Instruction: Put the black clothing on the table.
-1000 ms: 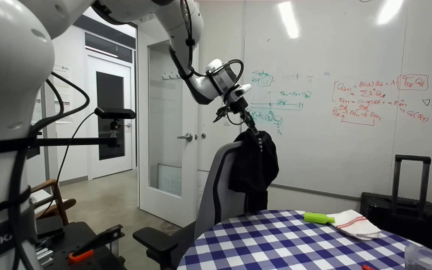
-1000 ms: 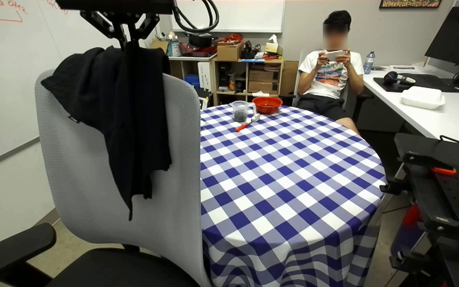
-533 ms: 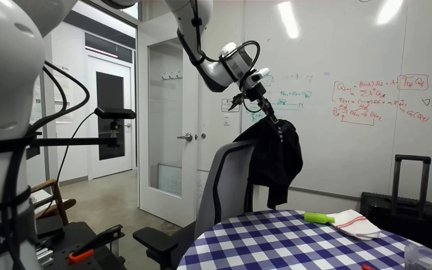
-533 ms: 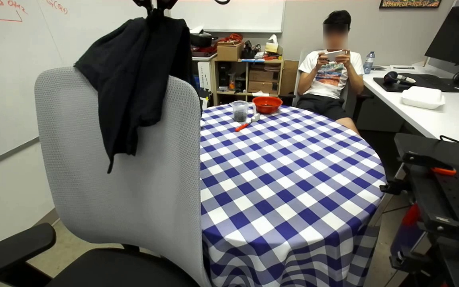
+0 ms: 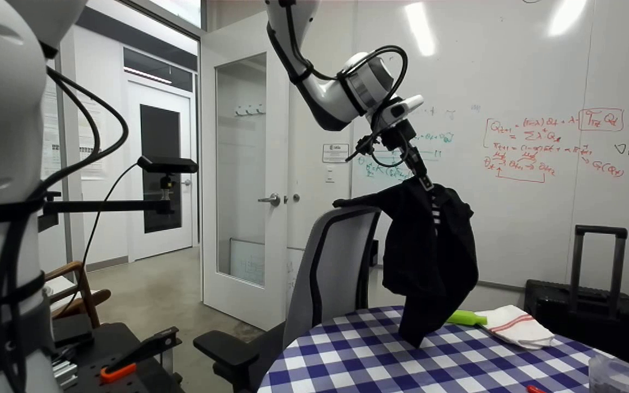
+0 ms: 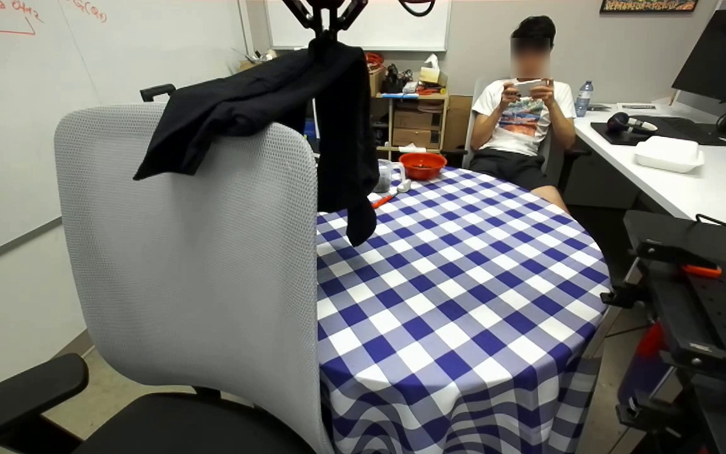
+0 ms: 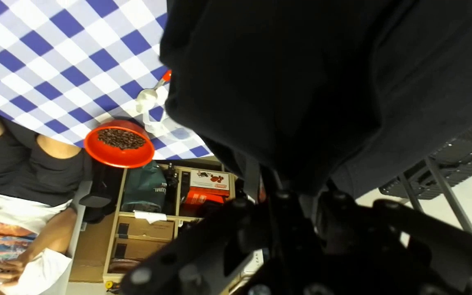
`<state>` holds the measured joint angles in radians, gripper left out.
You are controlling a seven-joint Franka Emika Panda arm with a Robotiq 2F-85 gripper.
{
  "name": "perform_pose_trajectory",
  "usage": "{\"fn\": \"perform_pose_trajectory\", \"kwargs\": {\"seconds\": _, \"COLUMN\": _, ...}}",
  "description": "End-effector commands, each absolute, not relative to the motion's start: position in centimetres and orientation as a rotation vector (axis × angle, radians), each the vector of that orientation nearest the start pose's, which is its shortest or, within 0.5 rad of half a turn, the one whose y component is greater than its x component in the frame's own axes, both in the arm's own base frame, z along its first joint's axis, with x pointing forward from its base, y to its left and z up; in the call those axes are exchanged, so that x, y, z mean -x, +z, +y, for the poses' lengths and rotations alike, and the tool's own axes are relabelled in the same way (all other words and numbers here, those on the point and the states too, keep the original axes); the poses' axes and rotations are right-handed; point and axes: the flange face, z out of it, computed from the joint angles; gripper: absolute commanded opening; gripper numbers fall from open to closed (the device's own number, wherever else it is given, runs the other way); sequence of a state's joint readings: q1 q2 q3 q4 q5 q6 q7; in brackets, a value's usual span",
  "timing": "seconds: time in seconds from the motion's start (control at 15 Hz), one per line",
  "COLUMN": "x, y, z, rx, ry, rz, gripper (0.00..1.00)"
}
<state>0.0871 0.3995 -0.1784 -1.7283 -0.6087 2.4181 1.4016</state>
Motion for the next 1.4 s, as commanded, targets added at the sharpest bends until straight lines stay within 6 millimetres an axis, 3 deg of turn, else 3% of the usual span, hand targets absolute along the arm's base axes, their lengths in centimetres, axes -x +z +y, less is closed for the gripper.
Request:
{"fn": "perform_pose_trajectory", "kwargs": {"seconds": 0.0, "x": -65.7, "y": 39.5, "z": -7.2, "rx": 2.758, "ry": -0.886, "rz": 1.721, "gripper": 0.04}}
{"fn": "perform_pose_trajectory", "kwargs": {"seconds": 0.4, "x": -64.2, "y": 42.5, "z": -9.8, "rx": 2.645, "ry": -0.935, "rz": 1.820, "gripper": 0.04}}
{"fn": "perform_pose_trajectory", "kwargs": {"seconds": 0.93, "x": -63.6, "y": 45.6, "z": -10.2, "rx": 2.541, "ry": -0.985, "rz": 1.858, "gripper": 0.04}}
{"fn": "perform_pose_trajectory", "kwargs": {"seconds": 1.2, "x": -64.0, "y": 45.2, "z": -8.4, "rx": 2.574, "ry": -0.985, "rz": 1.808, "gripper": 0.04}}
{"fn": "perform_pose_trajectory", "kwargs": {"seconds": 1.33, "x": -64.5, "y": 44.2, "z": -6.3, "rx": 2.612, "ry": -0.958, "rz": 1.755, "gripper": 0.04}}
